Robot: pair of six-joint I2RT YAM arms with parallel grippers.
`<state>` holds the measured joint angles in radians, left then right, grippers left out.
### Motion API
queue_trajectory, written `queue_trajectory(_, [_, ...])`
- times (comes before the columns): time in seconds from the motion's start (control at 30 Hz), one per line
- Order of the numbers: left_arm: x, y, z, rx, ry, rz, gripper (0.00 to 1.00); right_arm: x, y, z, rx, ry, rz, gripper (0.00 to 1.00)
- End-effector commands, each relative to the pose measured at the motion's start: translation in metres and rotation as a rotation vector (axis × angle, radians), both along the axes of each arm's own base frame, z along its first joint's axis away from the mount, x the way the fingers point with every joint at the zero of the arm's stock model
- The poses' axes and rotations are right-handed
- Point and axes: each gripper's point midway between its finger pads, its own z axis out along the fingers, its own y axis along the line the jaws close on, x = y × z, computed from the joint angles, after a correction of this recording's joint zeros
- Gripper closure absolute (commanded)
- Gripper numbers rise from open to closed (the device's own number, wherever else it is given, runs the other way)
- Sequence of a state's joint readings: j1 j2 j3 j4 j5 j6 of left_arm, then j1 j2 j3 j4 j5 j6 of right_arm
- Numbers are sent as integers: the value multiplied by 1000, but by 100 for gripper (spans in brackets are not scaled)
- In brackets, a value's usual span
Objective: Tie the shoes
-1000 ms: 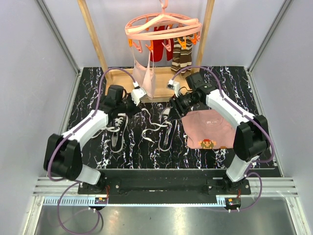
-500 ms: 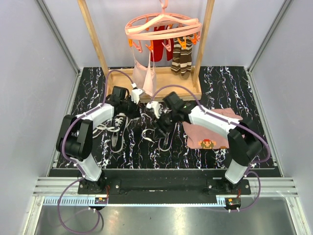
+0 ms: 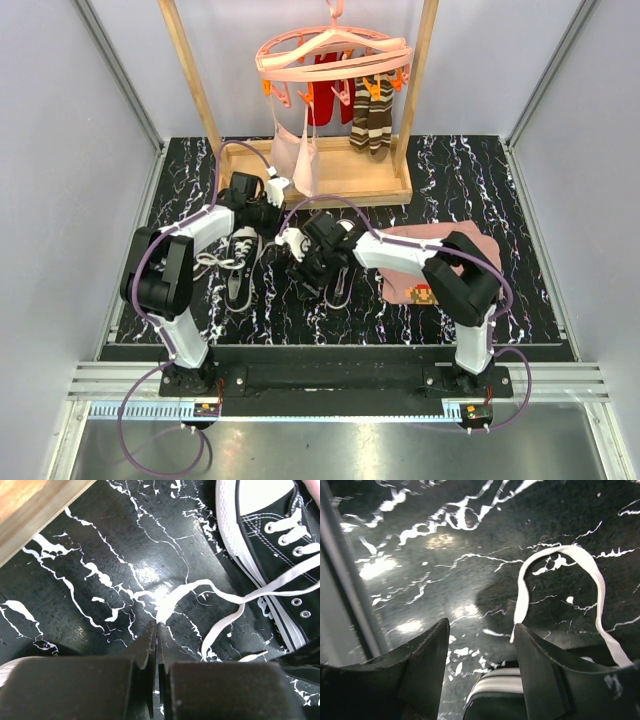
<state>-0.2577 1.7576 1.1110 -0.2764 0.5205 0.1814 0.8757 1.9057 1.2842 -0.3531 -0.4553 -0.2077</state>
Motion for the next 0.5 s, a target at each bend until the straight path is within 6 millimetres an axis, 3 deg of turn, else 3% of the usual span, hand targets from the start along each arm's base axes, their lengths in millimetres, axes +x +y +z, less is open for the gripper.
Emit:
queue_trajectory(0.0, [11,-6,13,-47,-7,-2,100,20,15,-2,8,-83,-20,36])
queue_trajectory(0.13, [10,-5,12,-52,3,-2,100,26,16,-19,-25,-93,-28,37])
queue_trajectory(0.47, [11,-4,10,-65,19,8,100,36,20,-34,-58,-115,-38,43])
